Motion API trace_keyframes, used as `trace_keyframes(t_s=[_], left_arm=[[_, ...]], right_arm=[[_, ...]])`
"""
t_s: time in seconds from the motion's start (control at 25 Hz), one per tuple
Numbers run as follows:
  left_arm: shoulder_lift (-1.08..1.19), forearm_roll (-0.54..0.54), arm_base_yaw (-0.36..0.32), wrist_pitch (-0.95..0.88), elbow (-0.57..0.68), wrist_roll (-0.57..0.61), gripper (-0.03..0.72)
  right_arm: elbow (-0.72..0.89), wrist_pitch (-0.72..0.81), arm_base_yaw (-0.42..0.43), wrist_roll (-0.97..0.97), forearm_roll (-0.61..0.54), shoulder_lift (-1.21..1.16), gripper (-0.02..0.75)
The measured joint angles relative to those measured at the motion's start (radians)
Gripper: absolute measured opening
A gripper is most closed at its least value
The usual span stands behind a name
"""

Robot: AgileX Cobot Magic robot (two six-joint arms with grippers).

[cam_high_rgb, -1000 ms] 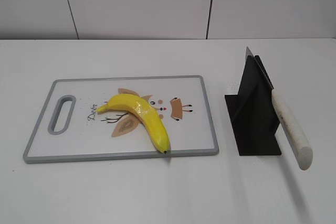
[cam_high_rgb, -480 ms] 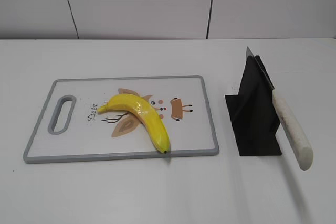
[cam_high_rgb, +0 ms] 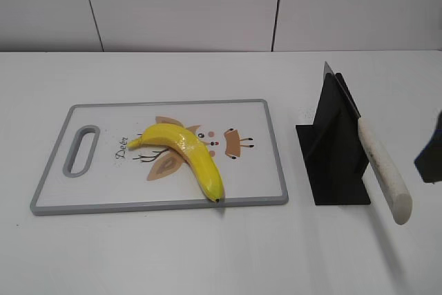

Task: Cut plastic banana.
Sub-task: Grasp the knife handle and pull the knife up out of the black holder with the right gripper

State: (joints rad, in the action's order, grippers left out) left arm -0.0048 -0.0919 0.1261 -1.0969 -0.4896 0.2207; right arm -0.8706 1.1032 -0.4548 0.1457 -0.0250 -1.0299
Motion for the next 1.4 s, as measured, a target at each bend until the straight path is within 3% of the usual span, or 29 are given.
trace_keyframes(t_s=[0.64, 0.88, 0.92, 1.04, 1.4], left_arm=[[0.0, 0.0, 0.0, 0.0, 0.0, 0.0, 0.472], [0.0, 0.0, 0.0, 0.0, 0.0, 0.0, 0.472], [0.0, 0.0, 0.0, 0.0, 0.0, 0.0, 0.472], [0.0, 0.0, 0.0, 0.0, 0.0, 0.0, 0.472], [0.0, 0.001, 0.0, 0.0, 0.0, 0.0, 0.472]], right_arm=[[-0.094, -0.125, -0.006, 0.064, -0.069, -0.501, 0.557], [-0.094, -0.129, -0.006, 0.099, -0.069, -0.55, 0.445], [-0.094, -0.128, -0.006, 0.103, -0.069, -0.551, 0.404], [-0.094, -0.118, -0.006, 0.117, -0.065, -0.552, 0.184], [-0.099, -0.093, -0.004, 0.14, -0.07, -0.517, 0.179]])
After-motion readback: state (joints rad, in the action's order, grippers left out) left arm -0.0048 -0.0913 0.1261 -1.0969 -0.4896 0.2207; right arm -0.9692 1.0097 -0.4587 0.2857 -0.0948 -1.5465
